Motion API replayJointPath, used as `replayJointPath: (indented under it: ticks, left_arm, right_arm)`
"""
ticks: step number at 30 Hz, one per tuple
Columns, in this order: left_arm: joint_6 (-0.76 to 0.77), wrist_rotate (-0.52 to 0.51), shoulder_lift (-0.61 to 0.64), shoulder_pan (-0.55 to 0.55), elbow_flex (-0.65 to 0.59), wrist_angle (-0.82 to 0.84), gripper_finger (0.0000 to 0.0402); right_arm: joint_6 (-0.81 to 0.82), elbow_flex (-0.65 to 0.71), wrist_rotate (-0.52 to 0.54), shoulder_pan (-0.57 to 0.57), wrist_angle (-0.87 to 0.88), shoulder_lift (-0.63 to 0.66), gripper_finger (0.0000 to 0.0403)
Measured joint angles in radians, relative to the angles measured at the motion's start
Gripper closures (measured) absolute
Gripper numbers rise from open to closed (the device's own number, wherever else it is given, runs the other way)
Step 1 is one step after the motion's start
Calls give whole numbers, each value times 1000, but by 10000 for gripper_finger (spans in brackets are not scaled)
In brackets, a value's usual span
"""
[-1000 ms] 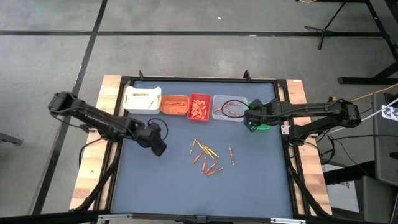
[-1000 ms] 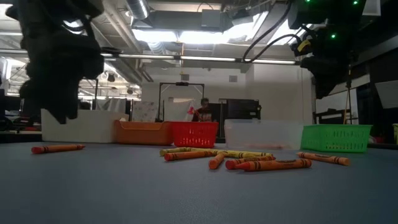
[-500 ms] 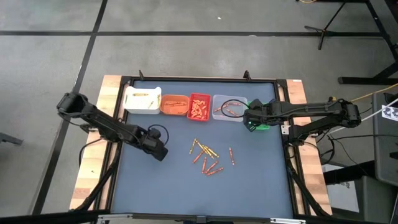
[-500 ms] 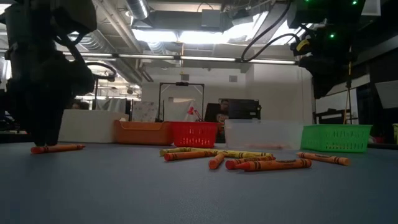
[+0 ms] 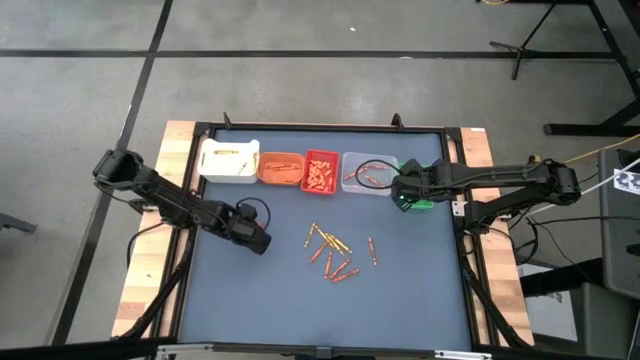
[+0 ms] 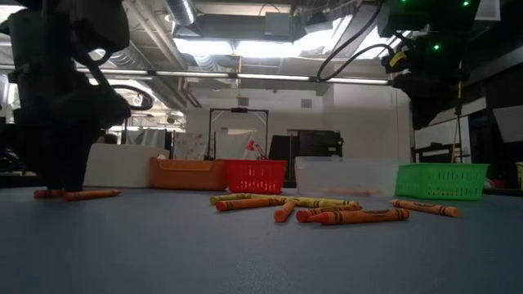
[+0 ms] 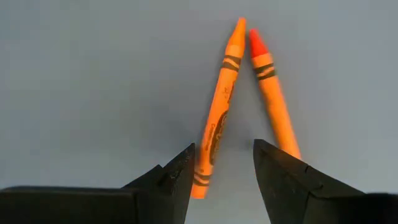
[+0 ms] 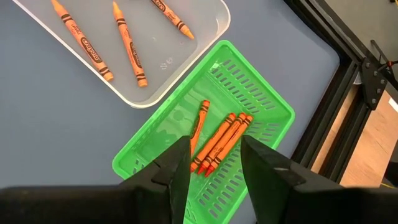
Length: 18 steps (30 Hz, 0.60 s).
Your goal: Sort crayons
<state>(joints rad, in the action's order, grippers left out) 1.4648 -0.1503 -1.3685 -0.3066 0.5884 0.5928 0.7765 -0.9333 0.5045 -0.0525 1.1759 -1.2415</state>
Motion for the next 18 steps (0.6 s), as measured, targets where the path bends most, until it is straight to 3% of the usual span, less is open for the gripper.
replayJointPath:
  ticks: [9, 18]
  left_arm:
    - [-5, 1, 0, 21, 0, 4, 258]
    - [-8, 2, 0, 21, 0, 4, 322]
  right_arm:
    - [0, 0, 0, 0, 0, 0, 265]
    - [0, 0, 0, 0, 0, 0, 265]
